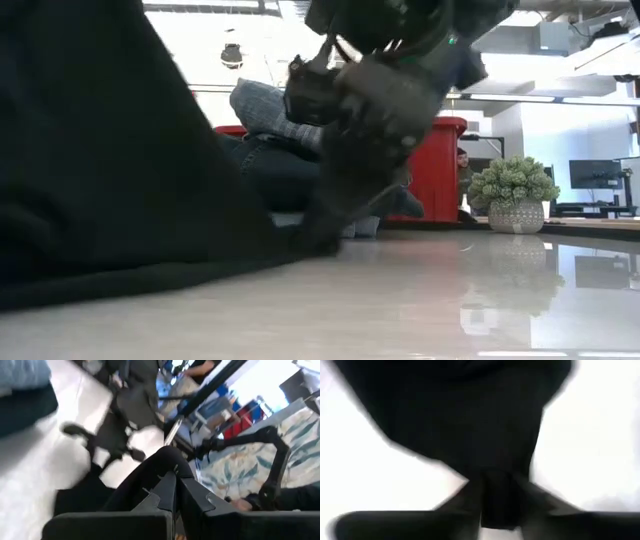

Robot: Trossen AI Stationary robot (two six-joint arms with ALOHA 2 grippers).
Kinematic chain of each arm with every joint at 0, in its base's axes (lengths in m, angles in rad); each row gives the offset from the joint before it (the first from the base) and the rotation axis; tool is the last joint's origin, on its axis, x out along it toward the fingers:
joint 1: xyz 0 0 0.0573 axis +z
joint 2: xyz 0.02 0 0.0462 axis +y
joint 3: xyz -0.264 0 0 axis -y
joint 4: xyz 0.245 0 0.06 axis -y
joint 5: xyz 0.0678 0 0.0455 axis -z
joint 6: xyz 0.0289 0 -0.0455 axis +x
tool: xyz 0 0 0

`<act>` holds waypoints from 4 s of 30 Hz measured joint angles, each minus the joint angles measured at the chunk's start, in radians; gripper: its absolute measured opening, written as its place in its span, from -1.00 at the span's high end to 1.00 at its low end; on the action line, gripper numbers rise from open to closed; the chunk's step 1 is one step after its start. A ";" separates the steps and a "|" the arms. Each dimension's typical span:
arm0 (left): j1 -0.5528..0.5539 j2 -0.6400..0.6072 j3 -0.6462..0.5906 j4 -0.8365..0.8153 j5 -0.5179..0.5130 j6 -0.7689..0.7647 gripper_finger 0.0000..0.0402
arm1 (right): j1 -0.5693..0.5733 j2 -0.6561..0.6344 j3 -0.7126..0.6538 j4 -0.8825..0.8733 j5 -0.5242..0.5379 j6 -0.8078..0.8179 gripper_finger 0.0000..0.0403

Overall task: Fold Laundry from Bin
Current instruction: Fold the black underwear from the red laundry

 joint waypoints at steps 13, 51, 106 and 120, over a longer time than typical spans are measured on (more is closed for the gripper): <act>0.001 -0.117 0.000 0.004 -0.299 0.209 1.00 | 0.117 -0.247 0.061 -0.180 -0.127 0.292 0.68; -0.008 0.629 0.000 0.314 0.307 0.052 0.79 | -0.114 -0.036 0.183 -0.099 -0.047 -0.130 -0.20; 0.115 0.030 0.319 0.067 -0.316 0.843 1.00 | -0.013 -0.804 0.249 -0.482 0.609 -0.140 0.89; 0.008 0.200 0.097 -0.286 0.212 0.091 1.00 | 0.309 -0.493 0.097 -0.504 0.327 0.346 0.89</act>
